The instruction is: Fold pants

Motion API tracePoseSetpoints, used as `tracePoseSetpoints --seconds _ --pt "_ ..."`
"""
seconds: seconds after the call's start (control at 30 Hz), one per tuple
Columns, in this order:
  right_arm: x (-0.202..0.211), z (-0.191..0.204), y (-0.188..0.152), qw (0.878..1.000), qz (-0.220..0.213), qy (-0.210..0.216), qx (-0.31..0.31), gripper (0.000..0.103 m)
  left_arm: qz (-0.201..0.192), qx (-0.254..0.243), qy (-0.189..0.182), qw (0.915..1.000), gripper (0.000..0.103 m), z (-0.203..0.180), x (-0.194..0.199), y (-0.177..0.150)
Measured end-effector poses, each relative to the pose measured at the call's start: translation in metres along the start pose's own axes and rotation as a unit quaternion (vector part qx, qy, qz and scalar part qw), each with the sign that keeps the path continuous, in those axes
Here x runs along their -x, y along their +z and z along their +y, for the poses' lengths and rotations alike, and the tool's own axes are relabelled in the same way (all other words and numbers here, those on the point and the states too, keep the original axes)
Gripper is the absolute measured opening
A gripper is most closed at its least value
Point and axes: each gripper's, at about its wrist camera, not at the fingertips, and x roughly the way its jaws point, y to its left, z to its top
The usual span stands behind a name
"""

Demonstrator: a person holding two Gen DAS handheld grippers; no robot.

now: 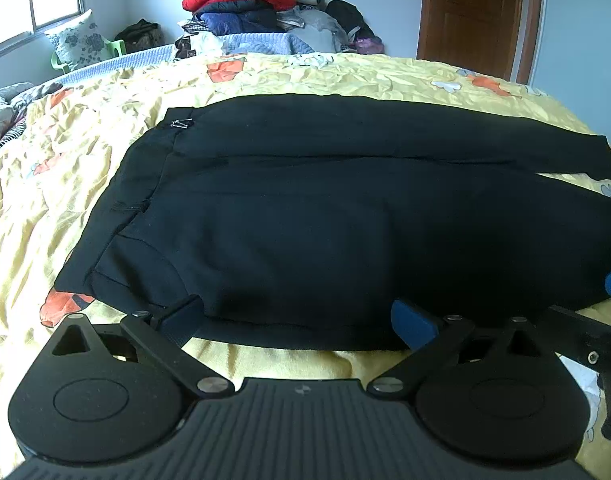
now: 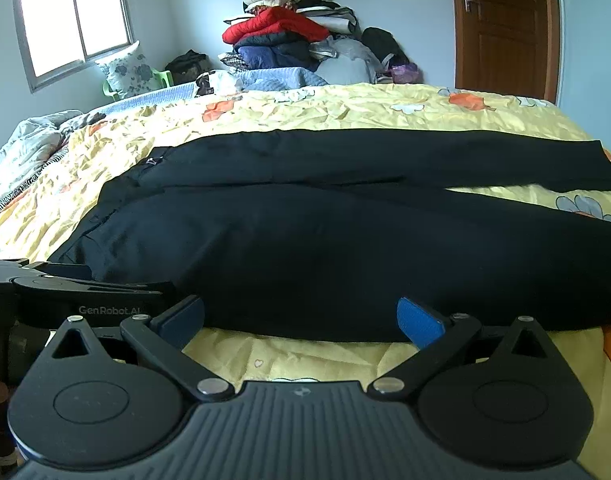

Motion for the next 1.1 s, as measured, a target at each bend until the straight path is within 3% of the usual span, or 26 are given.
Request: tracePoseSetpoints --seconds 1.1 --pt "-0.0069 -0.0031 -0.0041 1.000 0.022 -0.005 0.001 0.103 -0.003 -0.006 -0.002 1.0000 0.102 -0.0023 0.0007 -0.0018"
